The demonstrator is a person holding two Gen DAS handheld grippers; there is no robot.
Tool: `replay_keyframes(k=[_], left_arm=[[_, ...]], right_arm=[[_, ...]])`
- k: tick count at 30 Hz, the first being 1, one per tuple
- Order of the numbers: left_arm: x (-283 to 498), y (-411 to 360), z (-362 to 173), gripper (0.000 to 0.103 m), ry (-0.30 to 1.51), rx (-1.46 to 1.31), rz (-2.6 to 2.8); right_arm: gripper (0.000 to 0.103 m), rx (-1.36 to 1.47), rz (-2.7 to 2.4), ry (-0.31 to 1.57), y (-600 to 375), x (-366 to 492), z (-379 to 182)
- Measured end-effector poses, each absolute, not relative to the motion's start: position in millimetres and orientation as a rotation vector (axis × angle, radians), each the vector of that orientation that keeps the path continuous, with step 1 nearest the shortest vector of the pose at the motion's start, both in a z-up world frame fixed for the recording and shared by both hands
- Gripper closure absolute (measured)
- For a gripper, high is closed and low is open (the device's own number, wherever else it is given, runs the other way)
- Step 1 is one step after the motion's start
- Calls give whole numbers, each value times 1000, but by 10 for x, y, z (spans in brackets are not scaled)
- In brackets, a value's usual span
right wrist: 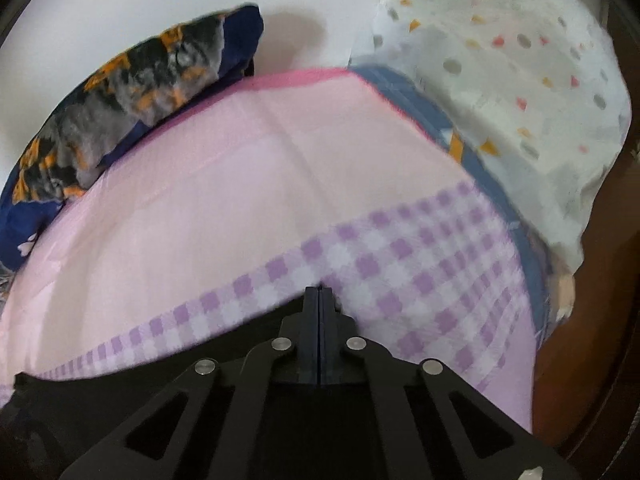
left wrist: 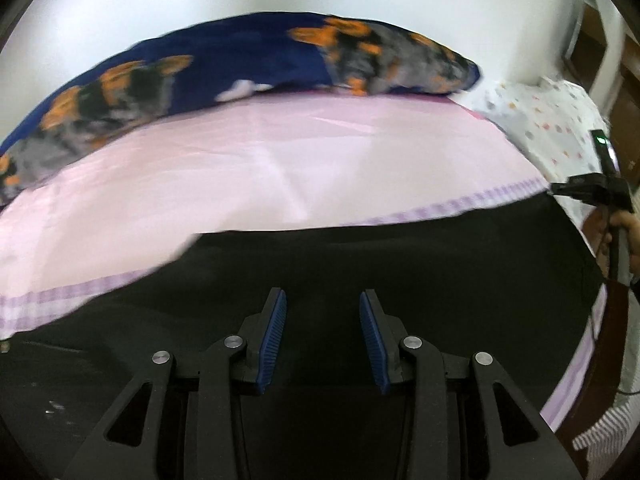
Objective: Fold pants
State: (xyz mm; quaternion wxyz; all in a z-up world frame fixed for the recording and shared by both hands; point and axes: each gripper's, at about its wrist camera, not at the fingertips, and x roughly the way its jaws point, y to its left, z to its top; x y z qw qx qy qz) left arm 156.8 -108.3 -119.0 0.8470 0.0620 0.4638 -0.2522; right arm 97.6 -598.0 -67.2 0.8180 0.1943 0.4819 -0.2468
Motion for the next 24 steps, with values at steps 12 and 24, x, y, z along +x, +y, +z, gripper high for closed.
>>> replay_keyframes(k=[12, 24], left_arm=[[1729, -425, -1277, 62, 993, 61, -443], [1613, -294, -1206, 61, 959, 63, -462]], right_arm=[[84, 318, 13, 1119, -4701, 1552, -448], [71, 82, 662, 1221, -2459, 2127, -584]])
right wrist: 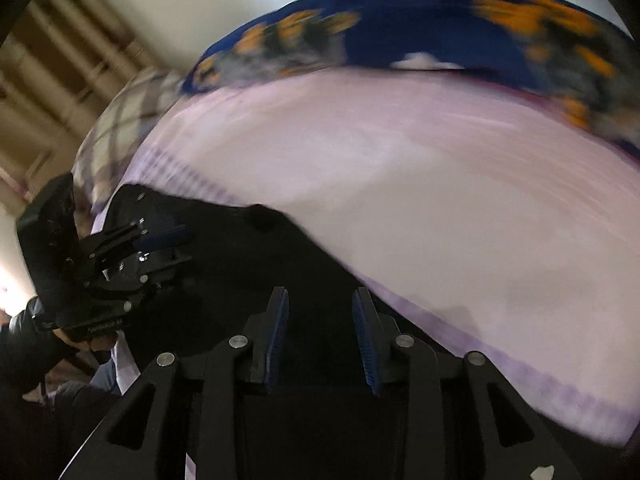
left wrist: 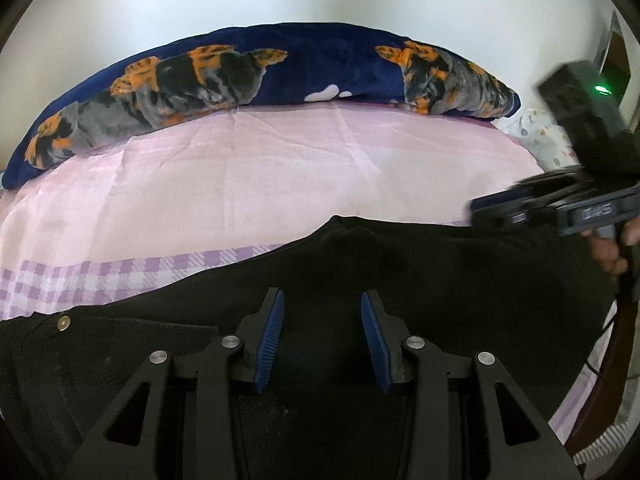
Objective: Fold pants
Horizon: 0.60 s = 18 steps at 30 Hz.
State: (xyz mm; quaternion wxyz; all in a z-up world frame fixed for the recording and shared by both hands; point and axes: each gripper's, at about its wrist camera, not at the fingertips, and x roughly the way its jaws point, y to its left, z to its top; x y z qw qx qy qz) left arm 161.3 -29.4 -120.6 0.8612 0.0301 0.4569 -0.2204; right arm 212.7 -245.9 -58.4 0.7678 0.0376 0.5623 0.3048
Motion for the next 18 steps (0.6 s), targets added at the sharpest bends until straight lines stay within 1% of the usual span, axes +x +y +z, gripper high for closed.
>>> replay_keyframes(k=[4, 5, 6, 7, 11, 12, 13, 14, 16, 18], left_arm=[[1558, -228, -1176, 61, 943, 88, -473], [1550, -218, -1178, 61, 941, 95, -476], [1540, -203, -1183, 61, 938, 101, -483], [1532, -184, -1195, 61, 935, 105, -481], [1514, -124, -1231, 61, 933, 91, -481], [1513, -118, -1244, 59, 933, 92, -468], [1522, -113, -1266, 59, 937, 95, -458], [1528, -102, -1277, 59, 938, 90, -462], [1539, -82, -1273, 59, 941, 79, -467], [1542, -79, -1242, 59, 936, 85, -467]], right_arm=[[71, 55, 760, 1231, -2066, 2288, -691], [68, 55, 779, 1232, -2040, 2302, -703], [62, 48, 797, 1235, -1970, 2332, -715], [60, 40, 804, 1234, -1893, 2347, -720], [59, 11, 838, 1252, -1668, 2395, -814], [62, 4, 843, 1254, -1629, 2400, -834], [66, -8, 842, 1254, -1595, 2409, -861], [89, -10, 848, 1258, -1547, 2425, -890], [94, 3, 841, 1248, -1515, 2456, -897], [97, 1, 828, 1197, -1514, 2475, -814]])
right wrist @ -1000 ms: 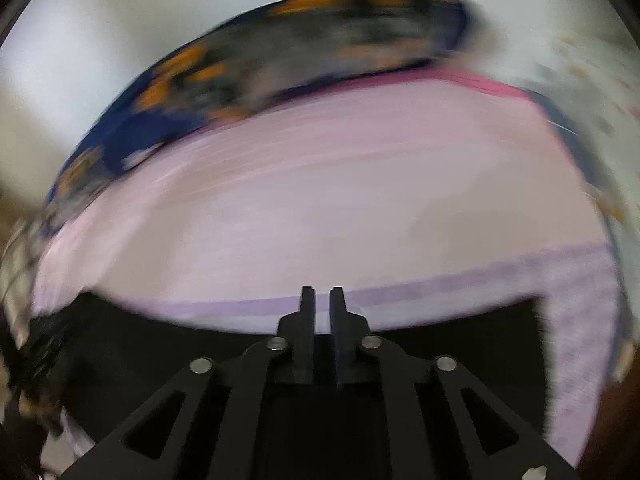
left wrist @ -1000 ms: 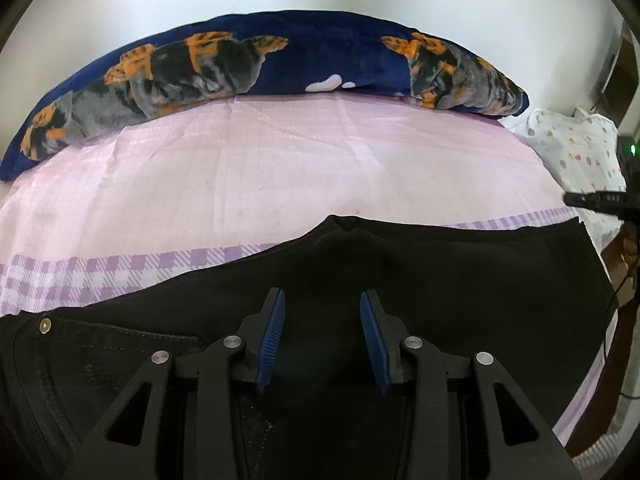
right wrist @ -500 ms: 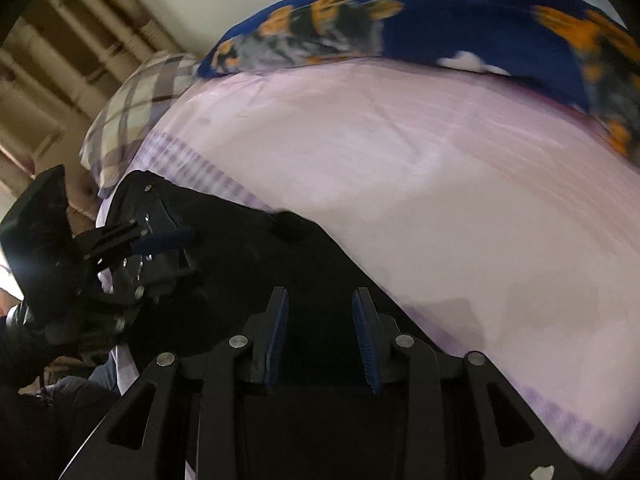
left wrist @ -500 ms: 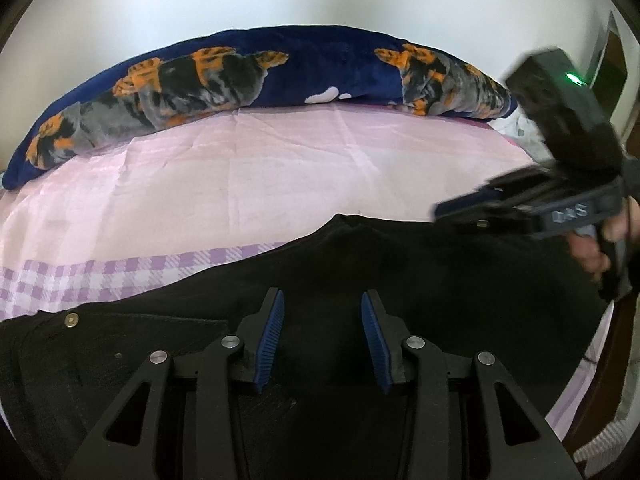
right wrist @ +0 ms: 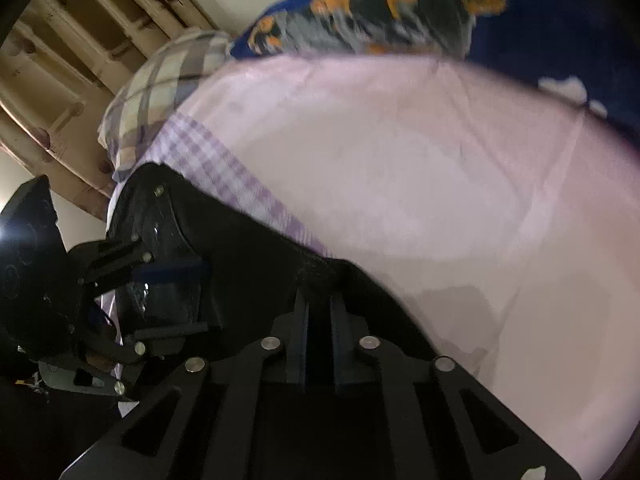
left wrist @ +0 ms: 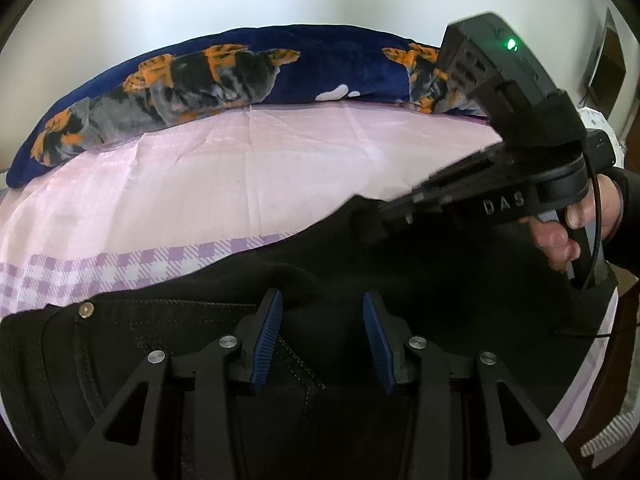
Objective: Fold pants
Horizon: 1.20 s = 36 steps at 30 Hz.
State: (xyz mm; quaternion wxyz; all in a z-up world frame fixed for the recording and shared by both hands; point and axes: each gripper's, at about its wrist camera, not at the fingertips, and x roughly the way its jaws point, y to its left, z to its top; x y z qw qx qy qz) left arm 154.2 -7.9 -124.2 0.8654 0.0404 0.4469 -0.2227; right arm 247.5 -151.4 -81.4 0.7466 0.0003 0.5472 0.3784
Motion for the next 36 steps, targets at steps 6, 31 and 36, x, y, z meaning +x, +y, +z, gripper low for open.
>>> replay_keyframes(k=[6, 31, 36], left_arm=[[1568, -92, -1210, 55, 919, 103, -456], [1504, -704, -998, 50, 932, 166, -566], [1452, -892, -1107, 50, 954, 175, -602]], right_arm=[[99, 17, 731, 1179, -1500, 2618, -872], [63, -87, 594, 1213, -2405, 2111, -663], [68, -12, 549, 1134, -2650, 1895, -578]])
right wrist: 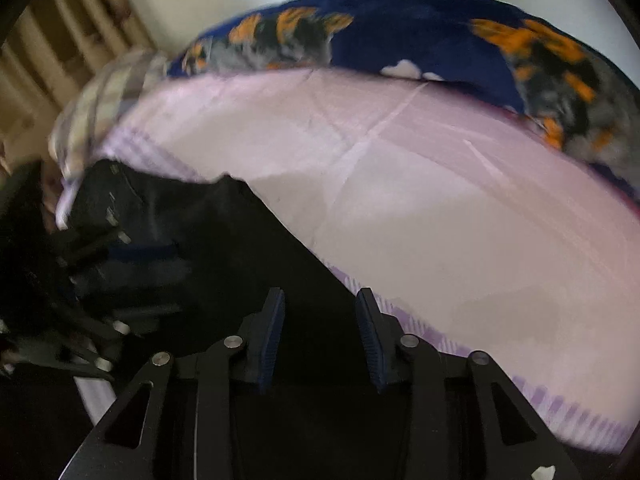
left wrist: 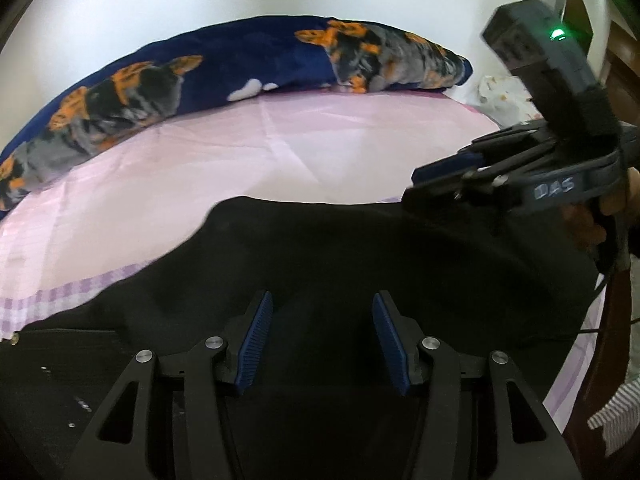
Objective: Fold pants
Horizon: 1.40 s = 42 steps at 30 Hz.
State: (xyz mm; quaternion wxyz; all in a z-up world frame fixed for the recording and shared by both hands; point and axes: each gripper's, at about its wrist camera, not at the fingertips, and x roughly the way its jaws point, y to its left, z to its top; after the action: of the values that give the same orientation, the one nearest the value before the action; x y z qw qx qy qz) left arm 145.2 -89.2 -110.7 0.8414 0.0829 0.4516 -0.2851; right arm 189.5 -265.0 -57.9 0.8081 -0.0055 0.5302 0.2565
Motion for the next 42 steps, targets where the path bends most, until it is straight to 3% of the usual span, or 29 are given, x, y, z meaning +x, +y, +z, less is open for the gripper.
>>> replay_keyframes(k=[9, 10, 11, 12, 13, 17, 24, 29, 33, 42], left_arm=[[1691, -1154, -1225, 50, 956, 212, -619], [1750, -1160, -1249, 50, 958, 221, -595], [1790, -1152, -1272, 50, 962, 222, -581], [1844, -1131, -1298, 50, 970, 210, -569], [1881, -1113, -1294, 50, 964, 191, -570], [1944, -1124, -1309, 50, 965, 194, -544], [2052, -1214, -1268, 50, 960, 226, -493], [1831, -1152, -1042, 49, 921, 217, -518], [1613, -1005, -929, 46, 936, 134, -533], [940, -792, -939, 41, 987, 79, -529]], right_arm=[[68, 110, 518, 1173, -2998, 1478, -783], [71, 99, 489, 1171, -3060, 1468, -815], [83, 85, 456, 1149, -3131, 1462, -828], [88, 94, 443, 1138, -3199, 1472, -833], [88, 98, 424, 1131, -3252, 1483, -835], [75, 48, 242, 1097, -3522, 1606, -872], [72, 229, 78, 1045, -4136, 1561, -658], [62, 392, -6, 944, -4625, 872, -247], [62, 505, -94, 923, -4964, 255, -149], [61, 742, -286, 952, -5272, -966, -531]])
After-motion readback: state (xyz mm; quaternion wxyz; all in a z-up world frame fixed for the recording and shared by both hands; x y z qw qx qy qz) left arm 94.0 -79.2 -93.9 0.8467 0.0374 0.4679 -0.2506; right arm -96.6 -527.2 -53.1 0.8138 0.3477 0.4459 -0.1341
